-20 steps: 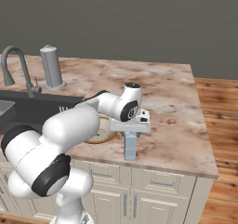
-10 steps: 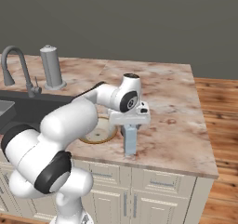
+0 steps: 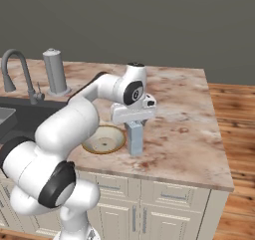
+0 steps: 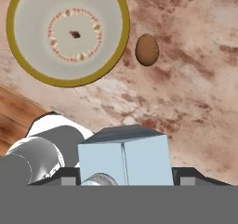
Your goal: Gather the eggs and milk located in the vicinity of the sink area and place them right next to the bowl.
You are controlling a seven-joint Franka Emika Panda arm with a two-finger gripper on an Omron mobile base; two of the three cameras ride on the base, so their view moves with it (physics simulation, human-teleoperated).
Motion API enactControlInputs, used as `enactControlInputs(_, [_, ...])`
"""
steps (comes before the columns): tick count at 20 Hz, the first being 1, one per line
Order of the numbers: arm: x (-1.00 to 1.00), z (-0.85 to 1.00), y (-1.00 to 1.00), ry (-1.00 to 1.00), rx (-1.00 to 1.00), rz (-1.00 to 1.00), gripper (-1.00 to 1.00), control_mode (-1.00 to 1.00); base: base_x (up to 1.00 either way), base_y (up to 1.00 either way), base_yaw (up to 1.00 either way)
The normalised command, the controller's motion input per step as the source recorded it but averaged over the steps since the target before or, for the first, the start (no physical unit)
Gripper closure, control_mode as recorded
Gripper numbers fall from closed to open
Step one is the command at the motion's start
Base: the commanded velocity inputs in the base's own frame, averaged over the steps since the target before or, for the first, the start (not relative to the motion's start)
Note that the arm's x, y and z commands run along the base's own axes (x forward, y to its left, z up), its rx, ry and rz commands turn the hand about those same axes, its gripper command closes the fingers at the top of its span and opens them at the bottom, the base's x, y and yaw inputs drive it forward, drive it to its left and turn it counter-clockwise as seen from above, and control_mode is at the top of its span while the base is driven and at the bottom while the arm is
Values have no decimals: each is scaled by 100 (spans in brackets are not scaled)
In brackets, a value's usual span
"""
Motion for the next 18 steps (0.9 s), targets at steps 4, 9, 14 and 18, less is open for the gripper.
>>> enactControlInputs(4, [0,4,31,0,0,18,100,-100,0,0,0])
enactControlInputs(9, [-1,-16,16,-6,0,12,100,-100,0,0,0])
enactControlInputs(14, [-2,-32,4,-17,0,11,100,-100,0,0,0])
enactControlInputs(18, [0,-43,0,-9,0,11,100,-100,0,0,0])
